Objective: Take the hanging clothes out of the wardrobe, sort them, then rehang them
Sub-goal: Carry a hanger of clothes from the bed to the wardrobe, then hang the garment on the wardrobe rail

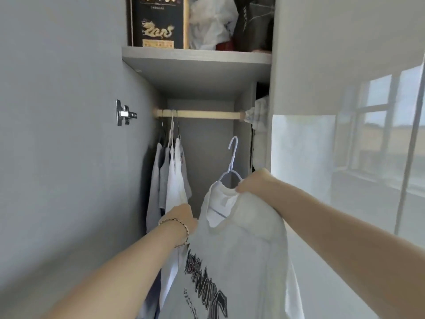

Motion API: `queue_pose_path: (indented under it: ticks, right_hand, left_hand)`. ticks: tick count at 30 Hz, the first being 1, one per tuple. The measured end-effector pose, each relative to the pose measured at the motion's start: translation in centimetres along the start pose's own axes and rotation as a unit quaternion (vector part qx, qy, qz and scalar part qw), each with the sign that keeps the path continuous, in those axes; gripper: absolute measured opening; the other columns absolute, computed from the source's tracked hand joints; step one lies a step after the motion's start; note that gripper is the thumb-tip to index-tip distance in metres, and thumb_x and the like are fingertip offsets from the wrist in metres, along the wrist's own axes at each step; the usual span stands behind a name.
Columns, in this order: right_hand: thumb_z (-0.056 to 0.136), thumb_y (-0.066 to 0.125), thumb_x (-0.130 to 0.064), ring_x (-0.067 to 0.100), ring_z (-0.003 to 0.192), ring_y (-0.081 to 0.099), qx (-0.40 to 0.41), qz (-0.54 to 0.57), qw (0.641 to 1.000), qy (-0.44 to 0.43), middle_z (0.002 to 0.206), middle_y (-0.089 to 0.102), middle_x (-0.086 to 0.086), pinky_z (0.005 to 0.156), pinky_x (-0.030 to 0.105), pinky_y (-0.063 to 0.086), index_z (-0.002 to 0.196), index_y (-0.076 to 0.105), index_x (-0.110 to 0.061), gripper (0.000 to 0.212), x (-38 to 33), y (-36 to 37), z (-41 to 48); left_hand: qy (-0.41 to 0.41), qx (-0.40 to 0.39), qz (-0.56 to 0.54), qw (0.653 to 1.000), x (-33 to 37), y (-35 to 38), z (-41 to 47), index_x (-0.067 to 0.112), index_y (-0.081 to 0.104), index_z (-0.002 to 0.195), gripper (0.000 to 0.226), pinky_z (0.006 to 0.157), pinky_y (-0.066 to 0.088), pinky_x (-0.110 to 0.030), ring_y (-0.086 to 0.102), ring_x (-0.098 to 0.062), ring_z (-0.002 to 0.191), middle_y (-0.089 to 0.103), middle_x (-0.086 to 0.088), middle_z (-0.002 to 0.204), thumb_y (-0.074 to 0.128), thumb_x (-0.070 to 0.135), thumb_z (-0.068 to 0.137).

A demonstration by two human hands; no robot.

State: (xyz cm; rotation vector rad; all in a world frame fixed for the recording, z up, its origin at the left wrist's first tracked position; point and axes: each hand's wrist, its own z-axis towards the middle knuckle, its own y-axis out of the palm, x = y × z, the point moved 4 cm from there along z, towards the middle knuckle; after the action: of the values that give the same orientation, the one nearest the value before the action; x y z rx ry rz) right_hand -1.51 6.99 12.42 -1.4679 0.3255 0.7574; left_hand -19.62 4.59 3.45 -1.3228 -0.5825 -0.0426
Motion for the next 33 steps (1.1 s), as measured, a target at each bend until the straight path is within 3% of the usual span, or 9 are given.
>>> queue_pose_path:
  ticks: [4, 7, 10, 12, 15, 19, 25, 29, 33]
  right_hand:
    - [0.100, 0.028, -0.014, 0.012, 0.057, 0.033, 0.062, -0.138, 0.986, -0.063, 0.065, 0.032, -0.003, 0.055, 0.020, 0.027, 0.064, 0.031, -0.015, 0.036, -4.6, -1.2, 5.5]
    - [0.102, 0.025, -0.024, 0.016, 0.070, 0.043, 0.091, -0.195, 0.971, -0.102, 0.065, 0.034, -0.001, 0.061, 0.023, 0.032, 0.061, 0.029, -0.016, 0.043, -7.2, -2.1, 10.7]
    - [0.102, 0.028, -0.021, 0.019, 0.080, 0.046, 0.098, -0.139, 0.976, -0.136, 0.066, 0.036, -0.001, 0.070, 0.025, 0.037, 0.078, 0.043, -0.012, 0.029, -8.8, -2.8, 15.7]
    - [0.100, 0.035, -0.015, 0.016, 0.065, 0.043, 0.109, -0.142, 0.973, -0.146, 0.066, 0.037, -0.001, 0.060, 0.024, 0.038, 0.090, 0.044, -0.013, 0.013, -9.5, -3.0, 18.5]
    - [0.092, 0.051, -0.011, 0.012, 0.055, 0.034, 0.096, 0.105, 0.981, -0.135, 0.065, 0.036, 0.000, 0.051, 0.020, 0.032, 0.103, 0.055, -0.010, 0.011, -10.3, -2.7, 21.6]
    - [0.092, 0.053, -0.013, 0.013, 0.058, 0.041, 0.071, 0.110, 0.979, -0.157, 0.070, 0.044, 0.003, 0.047, 0.020, 0.030, 0.108, 0.057, 0.000, 0.020, -12.2, 0.2, 24.6]
    - [0.094, 0.051, -0.010, 0.030, 0.103, 0.062, 0.101, 0.181, 0.972, -0.107, 0.110, 0.063, 0.014, 0.069, 0.025, 0.040, 0.117, 0.056, -0.001, 0.025, -13.2, 3.3, 29.0]
    - [0.094, 0.050, -0.009, 0.032, 0.106, 0.061, 0.066, 0.121, 0.984, -0.115, 0.118, 0.061, 0.016, 0.072, 0.027, 0.043, 0.116, 0.056, 0.001, 0.025, -12.9, 6.9, 30.6]
    - [0.093, 0.048, -0.011, 0.027, 0.089, 0.054, 0.027, 0.099, 0.979, -0.175, 0.111, 0.059, 0.018, 0.072, 0.027, 0.042, 0.109, 0.057, -0.001, 0.021, -13.5, 9.4, 30.5]
  left_hand:
    - [0.011, 0.019, 0.023, 0.999, 0.2, -1.7, 4.6, 0.009, 0.052, 0.117, 0.028, 0.084, 0.047, -0.030, 0.057, -0.024, 0.105, 0.059, -0.007, 0.115, 0.038, 0.019, 0.095]
    - [-0.001, 0.057, 0.012, 0.998, -0.2, -3.0, 8.2, 0.008, 0.055, 0.105, 0.023, 0.078, 0.045, -0.028, 0.053, -0.021, 0.088, 0.058, -0.006, 0.101, 0.035, 0.014, 0.094]
    - [-0.029, 0.096, 0.007, 0.995, -1.1, -4.1, 11.2, 0.010, 0.055, 0.093, 0.019, 0.074, 0.045, -0.028, 0.052, -0.020, 0.081, 0.056, -0.005, 0.091, 0.036, 0.013, 0.094]
    - [-0.047, 0.106, 0.013, 0.993, -1.8, -4.6, 12.8, 0.010, 0.057, 0.095, 0.021, 0.074, 0.047, -0.028, 0.054, -0.020, 0.079, 0.058, -0.005, 0.088, 0.037, 0.015, 0.094]
    - [-0.067, 0.113, 0.017, 0.991, -2.9, -5.4, 14.3, 0.016, 0.052, 0.081, 0.021, 0.077, 0.049, -0.028, 0.058, -0.021, 0.083, 0.059, -0.003, 0.085, 0.036, 0.016, 0.095]
    - [-0.076, 0.136, 0.023, 0.987, -4.0, -6.3, 15.1, 0.014, 0.054, 0.086, 0.020, 0.064, 0.045, -0.024, 0.054, -0.018, 0.078, 0.057, 0.000, 0.083, 0.035, 0.014, 0.093]
    - [-0.092, 0.144, 0.046, 0.984, -5.6, -7.6, 15.4, 0.018, 0.054, 0.082, 0.018, 0.071, 0.045, -0.024, 0.055, -0.018, 0.078, 0.059, 0.001, 0.085, 0.038, 0.014, 0.091]
    - [-0.099, 0.144, 0.060, 0.983, -6.2, -7.7, 15.3, 0.020, 0.055, 0.077, 0.018, 0.071, 0.048, -0.025, 0.062, -0.021, 0.082, 0.065, -0.001, 0.087, 0.041, 0.016, 0.089]
    - [-0.109, 0.161, 0.057, 0.979, -6.9, -7.7, 15.1, 0.020, 0.059, 0.085, 0.020, 0.076, 0.051, -0.028, 0.065, -0.020, 0.089, 0.066, 0.000, 0.088, 0.041, 0.016, 0.089]
